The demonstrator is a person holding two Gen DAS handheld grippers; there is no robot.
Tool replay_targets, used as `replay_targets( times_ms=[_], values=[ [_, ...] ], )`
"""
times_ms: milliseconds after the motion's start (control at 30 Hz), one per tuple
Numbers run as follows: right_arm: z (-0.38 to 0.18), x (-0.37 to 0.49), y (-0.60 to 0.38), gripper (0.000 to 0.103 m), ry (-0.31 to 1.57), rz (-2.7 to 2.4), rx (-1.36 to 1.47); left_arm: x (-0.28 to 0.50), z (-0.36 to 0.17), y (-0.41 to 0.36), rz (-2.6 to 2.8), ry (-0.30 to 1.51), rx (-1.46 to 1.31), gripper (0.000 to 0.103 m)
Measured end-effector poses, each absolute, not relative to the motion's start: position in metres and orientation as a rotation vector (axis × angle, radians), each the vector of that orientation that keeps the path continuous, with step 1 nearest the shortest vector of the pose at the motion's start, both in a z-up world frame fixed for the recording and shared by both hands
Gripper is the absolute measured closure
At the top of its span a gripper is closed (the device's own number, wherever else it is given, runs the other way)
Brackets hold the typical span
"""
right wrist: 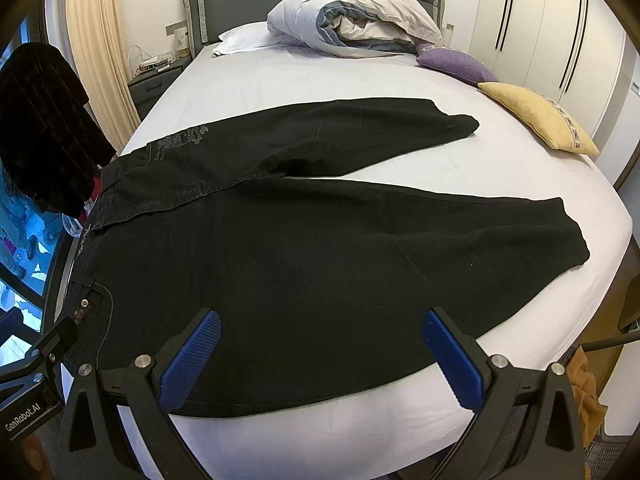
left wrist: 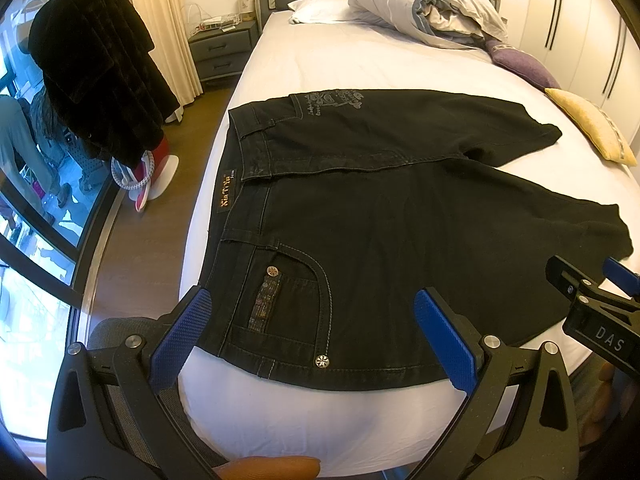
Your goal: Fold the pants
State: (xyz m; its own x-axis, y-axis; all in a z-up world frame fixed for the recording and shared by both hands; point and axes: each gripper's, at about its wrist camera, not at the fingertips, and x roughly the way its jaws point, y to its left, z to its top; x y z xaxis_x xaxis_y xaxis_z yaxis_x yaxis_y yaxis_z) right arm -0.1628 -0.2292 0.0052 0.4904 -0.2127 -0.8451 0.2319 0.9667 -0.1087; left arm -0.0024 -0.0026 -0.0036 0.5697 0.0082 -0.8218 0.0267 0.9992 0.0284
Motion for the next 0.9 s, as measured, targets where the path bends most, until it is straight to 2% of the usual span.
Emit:
replay_targets(
  times_ms=[900],
  values=[
    [0.0032,-0.1657,-0.2284,0.000,1.032,-0.265,0.022,-0.0021,-0.0058,0.0026,-0.012,0.967,0.038,0.000]
  ],
)
